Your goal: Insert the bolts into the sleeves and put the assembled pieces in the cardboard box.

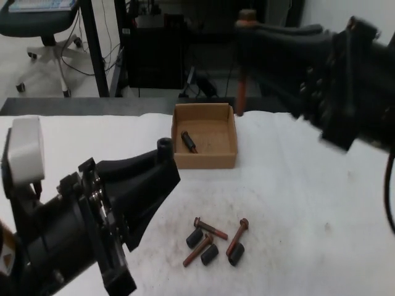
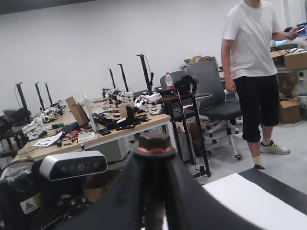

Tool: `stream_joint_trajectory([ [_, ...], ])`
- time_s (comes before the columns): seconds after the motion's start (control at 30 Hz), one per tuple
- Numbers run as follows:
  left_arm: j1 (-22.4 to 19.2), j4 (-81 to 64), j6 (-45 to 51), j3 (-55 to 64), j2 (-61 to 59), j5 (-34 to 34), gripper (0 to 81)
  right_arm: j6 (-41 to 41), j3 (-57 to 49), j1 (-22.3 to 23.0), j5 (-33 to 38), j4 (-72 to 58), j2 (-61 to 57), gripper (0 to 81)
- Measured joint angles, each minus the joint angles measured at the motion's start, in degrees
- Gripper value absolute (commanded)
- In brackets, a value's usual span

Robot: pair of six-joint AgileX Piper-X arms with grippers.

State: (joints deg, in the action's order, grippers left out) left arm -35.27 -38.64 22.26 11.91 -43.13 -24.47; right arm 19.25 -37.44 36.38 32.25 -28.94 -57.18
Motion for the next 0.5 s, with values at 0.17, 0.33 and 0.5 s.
stream_joint_trajectory([
  [0.17, 0.0, -0.4, 0.46, 0.15, 0.0, -3.26, 0.3, -4.22, -0.05, 3.54, -4.75, 0.22, 0.0, 0.9],
  [0.33, 0.0, -0.4, 0.57, 0.15, 0.0, -8.22, 0.3, -4.7, -0.61, 3.6, -5.73, 0.28, 0.0, 0.9],
  [0.5, 0.0, 0.01, 0.71, 0.15, 0.0, -10.91, 0.3, -4.86, -1.11, 3.6, -5.23, 1.53, -0.45, 0.9],
])
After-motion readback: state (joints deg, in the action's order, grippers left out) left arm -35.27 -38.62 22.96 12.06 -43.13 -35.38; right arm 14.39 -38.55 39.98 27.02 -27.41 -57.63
